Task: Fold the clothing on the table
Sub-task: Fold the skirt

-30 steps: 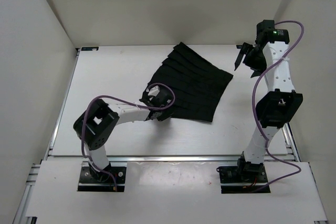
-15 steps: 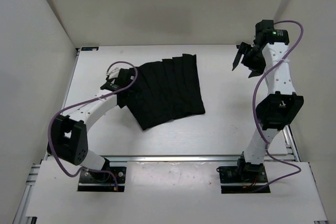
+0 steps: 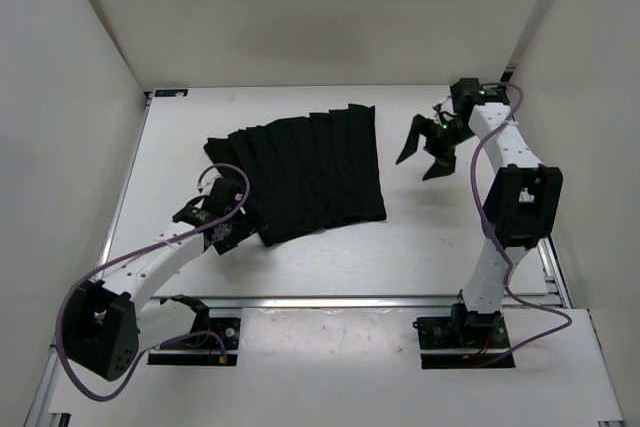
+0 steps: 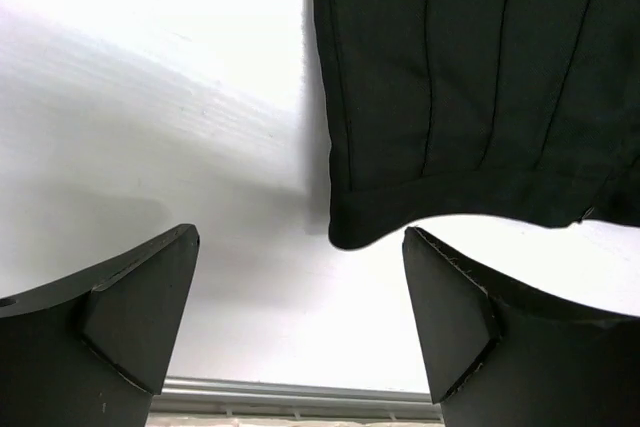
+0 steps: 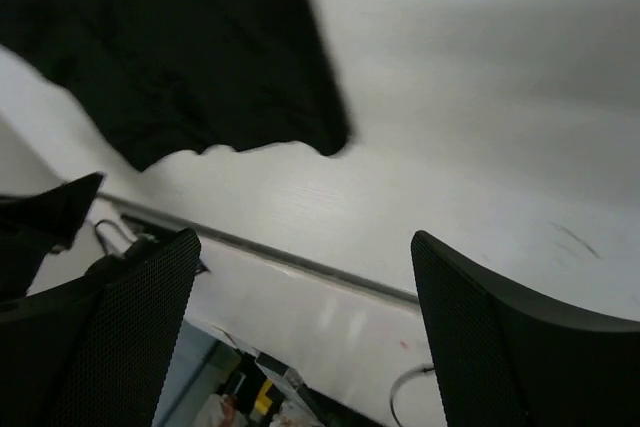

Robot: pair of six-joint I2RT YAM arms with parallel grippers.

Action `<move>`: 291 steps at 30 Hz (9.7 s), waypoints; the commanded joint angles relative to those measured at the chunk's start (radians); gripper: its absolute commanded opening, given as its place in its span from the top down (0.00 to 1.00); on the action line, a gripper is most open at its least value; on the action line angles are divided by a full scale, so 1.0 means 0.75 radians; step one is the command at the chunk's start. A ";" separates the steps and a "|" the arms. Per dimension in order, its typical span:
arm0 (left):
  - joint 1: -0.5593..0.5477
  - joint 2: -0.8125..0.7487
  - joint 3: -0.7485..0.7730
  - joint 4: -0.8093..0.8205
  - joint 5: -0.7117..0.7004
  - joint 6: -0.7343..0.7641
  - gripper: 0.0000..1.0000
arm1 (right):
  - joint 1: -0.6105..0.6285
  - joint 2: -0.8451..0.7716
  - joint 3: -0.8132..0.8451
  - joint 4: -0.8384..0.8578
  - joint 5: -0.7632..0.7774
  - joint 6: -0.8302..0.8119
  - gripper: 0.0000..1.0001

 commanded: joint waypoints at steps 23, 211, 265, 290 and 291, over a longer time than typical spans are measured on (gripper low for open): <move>-0.030 0.194 -0.010 0.249 0.141 0.106 0.15 | 0.245 -0.006 -0.726 0.755 -0.187 -0.040 0.12; 0.357 -0.506 0.387 -0.544 0.796 -0.219 1.00 | 0.196 -0.296 -0.112 0.158 -0.030 0.056 1.00; -0.181 0.556 0.456 0.434 0.478 0.096 1.00 | -0.166 0.384 0.972 -0.225 -0.070 -0.015 1.00; -0.110 1.053 0.591 0.222 0.673 0.425 1.00 | -0.191 0.452 0.581 -0.153 -0.446 -0.063 0.29; -0.110 1.018 0.605 0.218 0.673 0.421 1.00 | -0.187 0.460 0.548 -0.123 -0.514 -0.065 0.28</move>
